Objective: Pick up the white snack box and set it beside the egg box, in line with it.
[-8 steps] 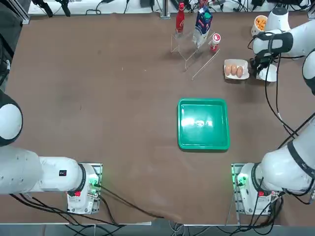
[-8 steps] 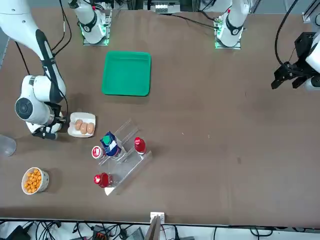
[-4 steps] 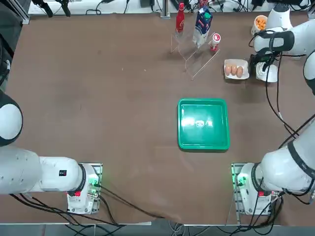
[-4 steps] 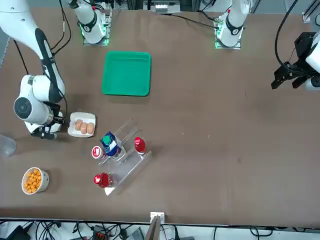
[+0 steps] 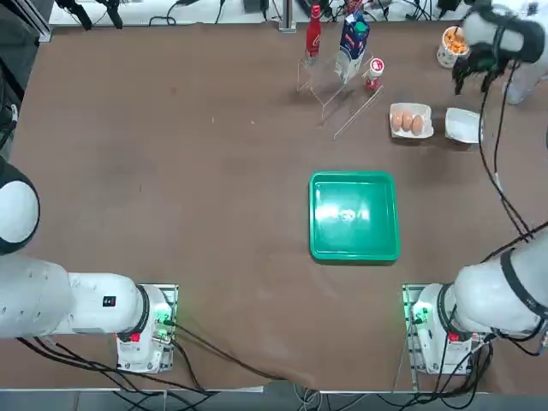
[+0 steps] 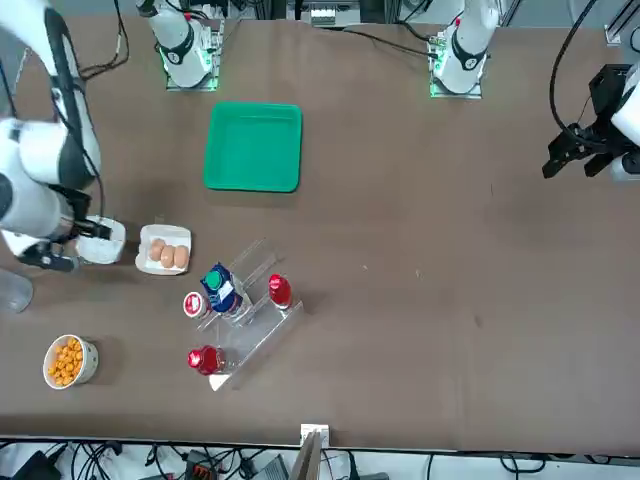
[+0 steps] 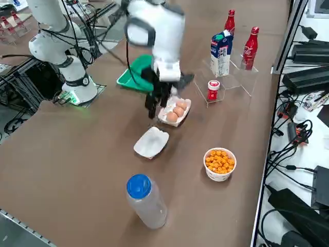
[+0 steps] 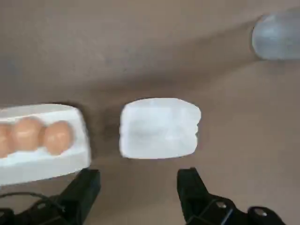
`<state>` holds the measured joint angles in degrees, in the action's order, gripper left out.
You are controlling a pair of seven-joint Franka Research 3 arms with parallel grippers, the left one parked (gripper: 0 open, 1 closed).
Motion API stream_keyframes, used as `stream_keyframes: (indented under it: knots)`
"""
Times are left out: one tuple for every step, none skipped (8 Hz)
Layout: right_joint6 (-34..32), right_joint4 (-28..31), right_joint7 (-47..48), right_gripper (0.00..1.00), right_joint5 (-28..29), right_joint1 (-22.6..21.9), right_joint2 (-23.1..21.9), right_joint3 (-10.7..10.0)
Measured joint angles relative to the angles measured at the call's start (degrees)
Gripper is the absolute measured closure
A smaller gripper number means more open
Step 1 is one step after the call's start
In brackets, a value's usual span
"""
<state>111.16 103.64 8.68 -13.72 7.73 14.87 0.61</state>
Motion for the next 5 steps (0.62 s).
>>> stream_keyframes:
  knots:
    - [-5.59,-4.15,0.0,0.0,4.38,-0.44,-2.49,1.18]
    - [-12.74,-9.68,0.0,0.0,9.35,-0.87,-4.09,2.25]
    - [-19.57,-15.53,0.0,0.0,13.11,-1.2,-4.77,2.68]
    - [-24.71,-20.03,-0.45,0.0,15.01,-1.26,-5.01,2.83]
    - [-29.47,-23.13,-2.33,0.0,15.47,-1.27,-4.94,2.96]
